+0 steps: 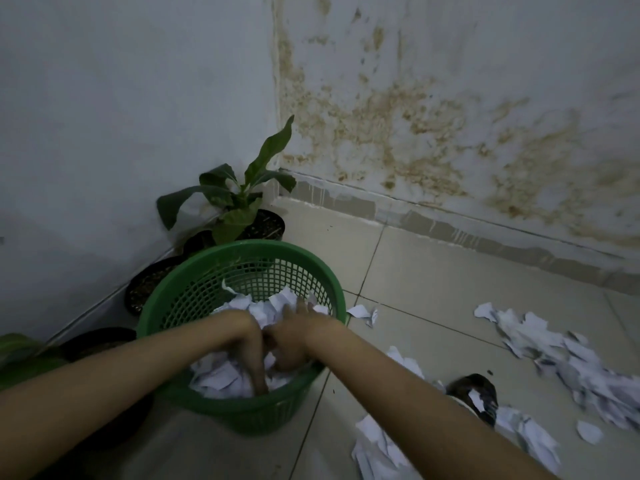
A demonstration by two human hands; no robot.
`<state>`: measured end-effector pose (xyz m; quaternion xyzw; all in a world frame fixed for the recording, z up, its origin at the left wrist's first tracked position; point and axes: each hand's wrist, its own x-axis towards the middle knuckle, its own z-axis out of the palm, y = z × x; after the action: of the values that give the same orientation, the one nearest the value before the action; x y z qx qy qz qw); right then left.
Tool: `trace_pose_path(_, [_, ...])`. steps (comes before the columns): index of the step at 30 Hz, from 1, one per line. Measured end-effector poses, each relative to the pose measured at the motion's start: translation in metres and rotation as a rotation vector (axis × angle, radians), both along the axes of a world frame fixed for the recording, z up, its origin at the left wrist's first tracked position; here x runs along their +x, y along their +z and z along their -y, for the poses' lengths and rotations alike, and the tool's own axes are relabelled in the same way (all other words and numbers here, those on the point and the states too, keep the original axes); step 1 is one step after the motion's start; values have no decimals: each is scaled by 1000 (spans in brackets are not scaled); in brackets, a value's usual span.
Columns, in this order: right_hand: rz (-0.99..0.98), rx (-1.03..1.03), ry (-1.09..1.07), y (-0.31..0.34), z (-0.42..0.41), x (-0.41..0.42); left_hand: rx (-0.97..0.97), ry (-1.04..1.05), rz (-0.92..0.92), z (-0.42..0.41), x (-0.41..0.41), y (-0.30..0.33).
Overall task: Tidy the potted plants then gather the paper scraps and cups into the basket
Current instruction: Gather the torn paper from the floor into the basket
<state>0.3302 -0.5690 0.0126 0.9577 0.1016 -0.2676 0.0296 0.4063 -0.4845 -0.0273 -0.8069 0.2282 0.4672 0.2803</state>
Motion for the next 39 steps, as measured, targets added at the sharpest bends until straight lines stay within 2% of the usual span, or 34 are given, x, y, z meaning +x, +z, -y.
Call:
trace_pose_path(2, [37, 87, -10, 16, 3, 2, -53, 124, -165, -6, 7, 19])
trace_pose_path(5, [78, 208, -4, 49, 7, -1, -170, 121, -149, -18, 1, 58])
trace_pose_path(7, [116, 194, 22, 65, 11, -3, -262, 76, -91, -23, -8, 78])
trace_pose_path(10, [-84, 197, 28, 74, 20, -19, -458, 31, -118, -43, -29, 97])
trace_pose_path(12, [-196, 154, 74, 64, 26, -38, -433, 3, -151, -60, -46, 96])
trace_pose_path(13, [-157, 95, 142, 52, 28, -48, -392, -42, -130, -67, -56, 90])
trace_pose_path(14, [-33, 19, 226, 39, 30, -59, -382, -107, -70, -74, -66, 80])
trace_pose_path(16, [288, -100, 380, 18, 35, -74, -453, -327, 144, -81, -78, 58])
trace_pose_path(17, [379, -126, 407, 13, 39, -78, -503, -416, 253, -81, -81, 52])
trace_pose_path(20, [484, -89, 394, 24, 56, -79, -669, -512, 414, -70, -80, 56])
trace_pose_path(26, [676, 16, 193, 77, 116, -89, -821, -584, 567, -7, -75, 101])
trace_pose_path(31, [772, -25, -116, 103, 187, -92, -911, -728, 772, 80, -59, 138])
trace_pose_path(35, [825, -40, -380, 90, 245, -85, -982, -739, 788, 157, -38, 135])
trace_pose_path(39, [943, -16, -600, 55, 282, -73, -980, -716, 834, 213, -19, 103])
